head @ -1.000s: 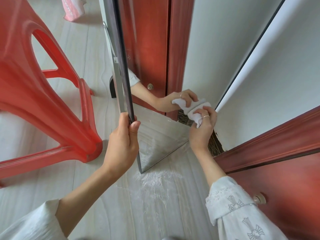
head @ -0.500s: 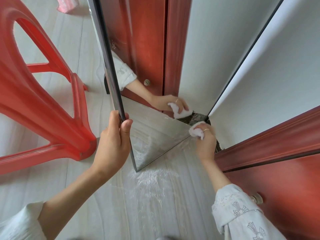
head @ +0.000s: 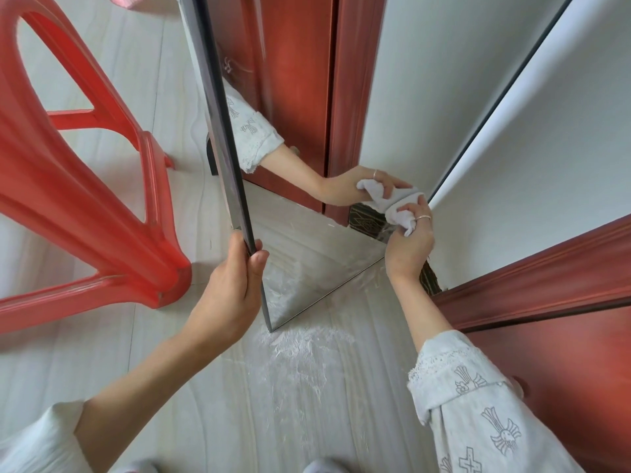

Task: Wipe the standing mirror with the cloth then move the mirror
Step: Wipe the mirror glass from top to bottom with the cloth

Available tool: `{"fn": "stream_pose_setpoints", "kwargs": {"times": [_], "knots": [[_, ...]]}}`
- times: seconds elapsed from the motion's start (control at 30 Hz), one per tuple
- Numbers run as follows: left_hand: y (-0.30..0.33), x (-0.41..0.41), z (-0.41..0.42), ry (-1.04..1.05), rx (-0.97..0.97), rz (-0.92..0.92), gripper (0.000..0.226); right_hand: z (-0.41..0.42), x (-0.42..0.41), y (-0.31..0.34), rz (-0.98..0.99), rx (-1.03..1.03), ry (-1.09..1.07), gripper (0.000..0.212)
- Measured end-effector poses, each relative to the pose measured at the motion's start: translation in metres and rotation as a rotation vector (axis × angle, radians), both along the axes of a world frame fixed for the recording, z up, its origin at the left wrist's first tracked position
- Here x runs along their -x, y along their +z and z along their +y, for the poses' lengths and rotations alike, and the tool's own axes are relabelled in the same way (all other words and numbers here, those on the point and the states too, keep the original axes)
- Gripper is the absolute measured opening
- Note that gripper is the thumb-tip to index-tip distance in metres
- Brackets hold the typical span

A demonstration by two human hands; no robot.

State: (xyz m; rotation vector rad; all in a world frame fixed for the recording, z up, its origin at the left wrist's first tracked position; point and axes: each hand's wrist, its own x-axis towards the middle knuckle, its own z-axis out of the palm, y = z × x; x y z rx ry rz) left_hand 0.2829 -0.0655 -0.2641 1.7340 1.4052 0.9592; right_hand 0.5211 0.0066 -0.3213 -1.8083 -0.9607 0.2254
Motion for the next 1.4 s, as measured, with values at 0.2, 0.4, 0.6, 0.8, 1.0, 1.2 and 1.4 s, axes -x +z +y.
{"fn": "stream_pose_setpoints", "kwargs": {"times": [0.2,0.4,0.6,0.8,1.0,1.2,1.4], "knots": [[-0.001,0.004,0.003,-0.055,0.051,0.018,0.038,-0.010,0.005,-0.030,0.019,0.132,0.003,0.041],[-0.009,0.008,0.001,-0.080,0.134,-0.004,0.015,-0.024,-0.024,-0.054,-0.016,0.430,0.171,0.036],[-0.023,0.010,0.001,-0.126,0.297,-0.033,0.018,0.001,-0.060,-0.019,-0.077,0.173,-0.060,0.038],[-0.030,0.008,0.005,-0.063,0.330,-0.045,0.021,0.043,-0.060,0.021,0.008,-0.088,-0.052,0.043],[-0.030,0.007,0.005,-0.045,0.353,0.005,0.019,0.027,-0.049,-0.022,0.029,0.091,-0.029,0.044],[-0.028,0.004,0.005,-0.014,0.378,0.015,0.019,0.001,-0.079,-0.053,0.129,0.470,0.196,0.024],[-0.028,0.004,0.006,0.021,0.416,0.002,0.008,0.022,-0.079,-0.008,0.023,0.136,-0.099,0.026]]}}
